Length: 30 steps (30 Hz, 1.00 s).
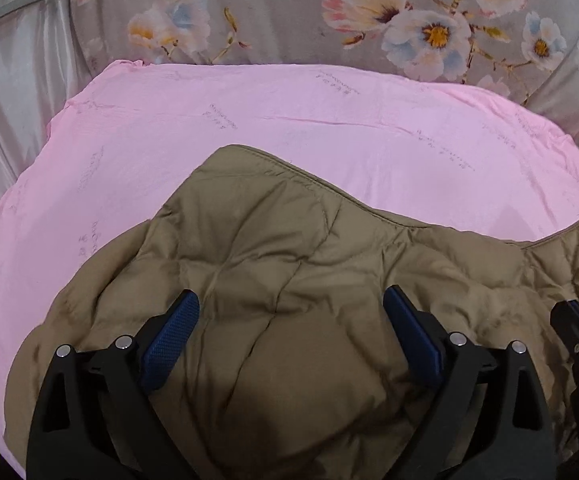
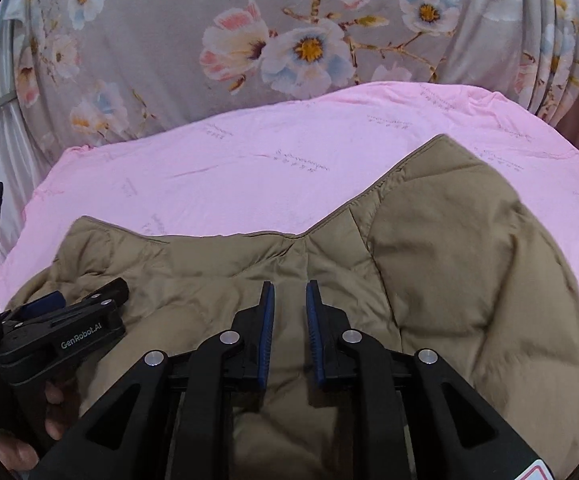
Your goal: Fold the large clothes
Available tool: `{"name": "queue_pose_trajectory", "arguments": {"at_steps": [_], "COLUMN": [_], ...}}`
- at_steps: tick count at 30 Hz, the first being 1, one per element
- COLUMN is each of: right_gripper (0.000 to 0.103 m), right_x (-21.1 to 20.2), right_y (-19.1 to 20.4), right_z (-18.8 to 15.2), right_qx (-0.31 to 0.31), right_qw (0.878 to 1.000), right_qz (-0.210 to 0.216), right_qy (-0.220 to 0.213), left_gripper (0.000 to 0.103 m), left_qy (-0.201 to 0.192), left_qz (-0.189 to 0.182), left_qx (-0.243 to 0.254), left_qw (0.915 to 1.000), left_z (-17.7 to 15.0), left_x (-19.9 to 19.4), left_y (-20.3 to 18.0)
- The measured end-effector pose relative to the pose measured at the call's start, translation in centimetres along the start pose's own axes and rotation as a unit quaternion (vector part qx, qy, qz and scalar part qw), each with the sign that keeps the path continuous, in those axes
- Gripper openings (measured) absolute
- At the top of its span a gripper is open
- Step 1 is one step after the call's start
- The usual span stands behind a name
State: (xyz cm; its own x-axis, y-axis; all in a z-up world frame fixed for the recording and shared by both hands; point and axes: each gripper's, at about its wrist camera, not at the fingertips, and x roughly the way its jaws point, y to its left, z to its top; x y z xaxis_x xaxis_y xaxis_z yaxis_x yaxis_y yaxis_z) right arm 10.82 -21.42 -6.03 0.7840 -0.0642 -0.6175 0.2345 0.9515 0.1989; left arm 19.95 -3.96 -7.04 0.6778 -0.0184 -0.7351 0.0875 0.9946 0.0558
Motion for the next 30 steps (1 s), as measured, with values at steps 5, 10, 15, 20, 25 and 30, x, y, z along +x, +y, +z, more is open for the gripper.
{"name": "queue_pose_trajectory", "arguments": {"at_steps": [5,10,15,20,25,30], "right_gripper": [0.017,0.018,0.018,0.019,0.019,0.019], "right_x": [-1.9,-1.0,-0.1,0.0,0.2,0.4], "right_y": [1.3,1.6,1.0,1.1,1.1,1.1], "right_z": [-3.2,-5.0,-5.3,-5.4,-5.2,-5.2], "right_qx": [-0.031,-0.039,-0.03,-0.033,-0.033,-0.032], "right_qw": [0.999,0.999,0.999,0.999,0.999,0.999], "right_qz": [0.007,0.0,0.01,0.007,0.007,0.006], "right_qy": [-0.002,0.0,0.015,0.024,0.029,0.033], "left_gripper": [0.091,0.092,0.095,0.095,0.095,0.095], "left_qy": [-0.014,-0.027,-0.034,-0.035,-0.033,-0.033], "left_qz": [0.013,0.027,0.035,0.042,0.05,0.056], "left_qx": [0.0,0.006,0.005,0.006,0.011,0.013], "left_qw": [0.9998,0.9993,0.9988,0.9985,0.9981,0.9978], "left_z": [-3.2,-5.3,-5.8,-6.0,-6.2,-6.3], "left_x": [-3.4,-3.6,-2.8,-2.4,-2.2,-2.1], "left_y": [0.3,-0.1,-0.1,-0.3,-0.6,-0.9]}}
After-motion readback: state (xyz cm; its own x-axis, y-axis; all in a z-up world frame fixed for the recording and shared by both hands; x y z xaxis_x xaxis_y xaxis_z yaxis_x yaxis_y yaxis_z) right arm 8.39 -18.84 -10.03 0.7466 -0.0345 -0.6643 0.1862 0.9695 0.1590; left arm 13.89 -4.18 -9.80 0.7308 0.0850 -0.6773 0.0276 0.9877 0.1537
